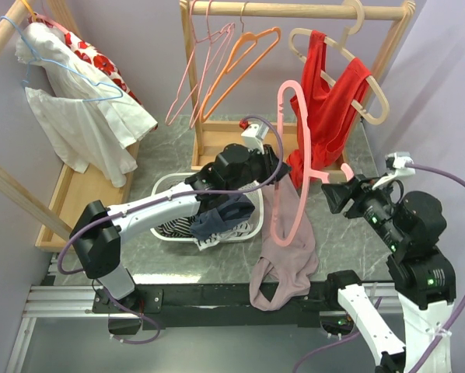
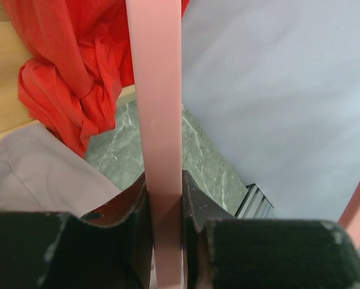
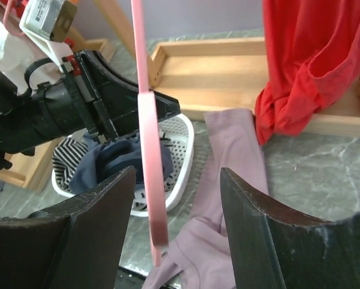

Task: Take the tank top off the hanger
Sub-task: Place the hanger at the clothesline.

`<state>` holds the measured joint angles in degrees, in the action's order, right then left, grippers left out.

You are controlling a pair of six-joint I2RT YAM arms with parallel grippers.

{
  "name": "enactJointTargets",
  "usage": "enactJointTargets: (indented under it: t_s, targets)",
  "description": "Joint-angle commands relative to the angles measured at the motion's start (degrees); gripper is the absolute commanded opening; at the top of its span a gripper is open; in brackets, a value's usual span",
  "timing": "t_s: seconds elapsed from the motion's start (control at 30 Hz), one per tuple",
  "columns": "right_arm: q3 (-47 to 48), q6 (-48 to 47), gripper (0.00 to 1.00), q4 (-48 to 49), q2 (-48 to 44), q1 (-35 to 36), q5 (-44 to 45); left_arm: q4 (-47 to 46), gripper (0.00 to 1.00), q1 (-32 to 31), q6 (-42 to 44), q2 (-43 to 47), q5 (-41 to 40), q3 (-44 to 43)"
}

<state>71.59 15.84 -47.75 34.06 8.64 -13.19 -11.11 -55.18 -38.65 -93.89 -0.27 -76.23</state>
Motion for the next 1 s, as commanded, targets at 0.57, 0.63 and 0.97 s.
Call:
enactJointTargets:
  t_s: [0.57, 0.63, 0.97]
  targets:
    - [-11.73, 4.55, 0.63, 10.39, -2.69, -0.03, -12.2, -1.98, 0.2, 1.04, -3.53, -1.83, 0.45, -7.36]
    - [-13.22, 4.99, 0.62, 11.88, -2.77, -0.03, -12.74, -2.42, 0.2, 0.95, -3.8, -2.0, 0.45, -7.71]
    - [-16.75, 5.7, 0.44, 14.87, -3.65, -0.03, -15.28, -4.0, 0.22, 0.95, -4.94, -2.7, 1.68, -7.71]
